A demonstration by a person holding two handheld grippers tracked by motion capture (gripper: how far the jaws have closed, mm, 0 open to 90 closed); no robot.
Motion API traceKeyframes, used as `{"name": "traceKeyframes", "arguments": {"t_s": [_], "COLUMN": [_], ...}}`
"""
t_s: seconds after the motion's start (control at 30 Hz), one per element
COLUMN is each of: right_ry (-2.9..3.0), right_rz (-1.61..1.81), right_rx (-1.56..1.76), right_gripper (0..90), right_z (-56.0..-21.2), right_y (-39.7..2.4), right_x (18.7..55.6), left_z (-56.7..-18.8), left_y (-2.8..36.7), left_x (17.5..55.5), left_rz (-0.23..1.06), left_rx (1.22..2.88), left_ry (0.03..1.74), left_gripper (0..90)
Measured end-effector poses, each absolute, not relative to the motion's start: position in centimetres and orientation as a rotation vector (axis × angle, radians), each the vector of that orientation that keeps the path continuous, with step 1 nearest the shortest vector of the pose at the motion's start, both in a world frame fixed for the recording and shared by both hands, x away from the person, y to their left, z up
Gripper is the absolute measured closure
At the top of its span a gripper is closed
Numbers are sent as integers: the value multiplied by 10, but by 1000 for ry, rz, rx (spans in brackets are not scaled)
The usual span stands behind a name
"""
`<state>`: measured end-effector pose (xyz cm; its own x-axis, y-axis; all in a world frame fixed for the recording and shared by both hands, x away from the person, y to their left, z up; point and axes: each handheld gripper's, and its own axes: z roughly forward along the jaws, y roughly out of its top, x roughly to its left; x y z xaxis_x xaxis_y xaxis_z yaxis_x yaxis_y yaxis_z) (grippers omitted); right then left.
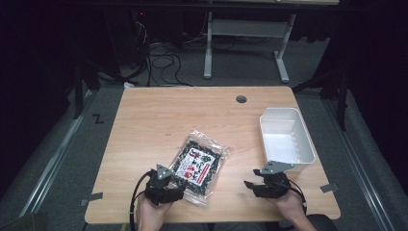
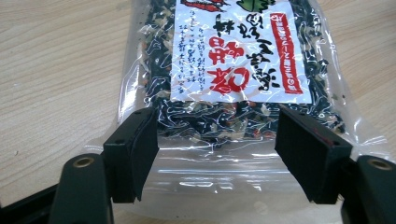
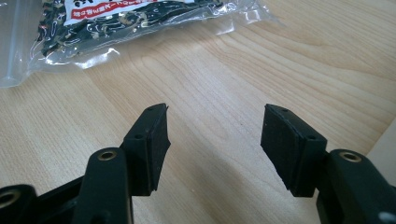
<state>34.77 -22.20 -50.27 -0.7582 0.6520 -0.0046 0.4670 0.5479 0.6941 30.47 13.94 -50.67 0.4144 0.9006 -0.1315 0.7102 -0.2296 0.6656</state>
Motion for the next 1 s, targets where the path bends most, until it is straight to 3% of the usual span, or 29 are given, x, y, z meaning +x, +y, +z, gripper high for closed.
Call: {"name": "traceKeyframes", "arguments": {"t_s": [0.43, 1.0], "right_ry": [2517, 2490], "right_rz": [1032, 1054], "right_rx": [935, 971], "right_gripper": [411, 397], "right_z": [-505, -503], "right_y": [-224, -229], "right_x": [347, 349], "left_z": [-503, -497], "left_y": [138, 126], "left_x": [316, 352], "left_rz": [312, 364], "left_rx": [1982, 1995], "left_ry": [1353, 1397], "left_gripper": [317, 293]}}
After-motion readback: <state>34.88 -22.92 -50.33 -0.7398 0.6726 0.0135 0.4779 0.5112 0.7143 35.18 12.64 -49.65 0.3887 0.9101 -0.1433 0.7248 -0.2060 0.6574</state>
